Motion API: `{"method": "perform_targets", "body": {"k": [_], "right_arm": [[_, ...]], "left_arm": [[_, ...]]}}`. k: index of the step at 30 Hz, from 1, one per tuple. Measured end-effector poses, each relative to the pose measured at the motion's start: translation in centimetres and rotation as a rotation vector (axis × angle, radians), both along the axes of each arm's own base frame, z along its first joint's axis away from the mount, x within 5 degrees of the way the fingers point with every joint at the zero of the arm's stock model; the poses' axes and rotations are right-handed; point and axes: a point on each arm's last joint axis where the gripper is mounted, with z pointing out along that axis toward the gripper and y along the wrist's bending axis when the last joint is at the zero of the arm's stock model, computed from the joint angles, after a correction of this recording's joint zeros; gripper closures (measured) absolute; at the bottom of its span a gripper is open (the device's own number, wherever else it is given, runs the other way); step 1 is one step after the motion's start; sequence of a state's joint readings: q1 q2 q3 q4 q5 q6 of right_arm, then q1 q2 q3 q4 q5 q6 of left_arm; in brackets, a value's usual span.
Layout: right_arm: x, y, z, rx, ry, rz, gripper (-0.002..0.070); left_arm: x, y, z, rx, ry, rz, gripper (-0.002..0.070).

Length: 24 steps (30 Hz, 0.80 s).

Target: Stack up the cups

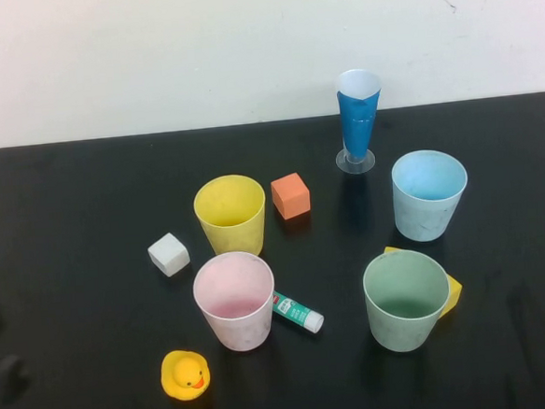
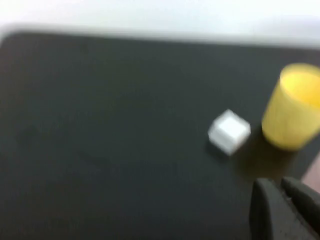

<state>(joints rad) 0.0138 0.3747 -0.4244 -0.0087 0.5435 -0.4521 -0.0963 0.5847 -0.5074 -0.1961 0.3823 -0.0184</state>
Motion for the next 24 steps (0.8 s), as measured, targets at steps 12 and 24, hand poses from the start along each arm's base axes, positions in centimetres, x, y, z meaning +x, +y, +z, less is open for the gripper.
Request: {"method": "perform_targets", "body": {"k": [12, 24], "right_arm": [[1.4, 0.3, -2.3, 0.057, 0.111, 0.004, 0.0678], [1.5, 0.3, -2.2, 0.060, 0.091, 0.005, 0.0679]], "left_arm": [[11.1, -4.4, 2.4, -0.098, 0.255, -0.377, 0.0674], [21.0, -10.1, 2.8, 0.198, 0.306, -0.552, 0.0656]]}}
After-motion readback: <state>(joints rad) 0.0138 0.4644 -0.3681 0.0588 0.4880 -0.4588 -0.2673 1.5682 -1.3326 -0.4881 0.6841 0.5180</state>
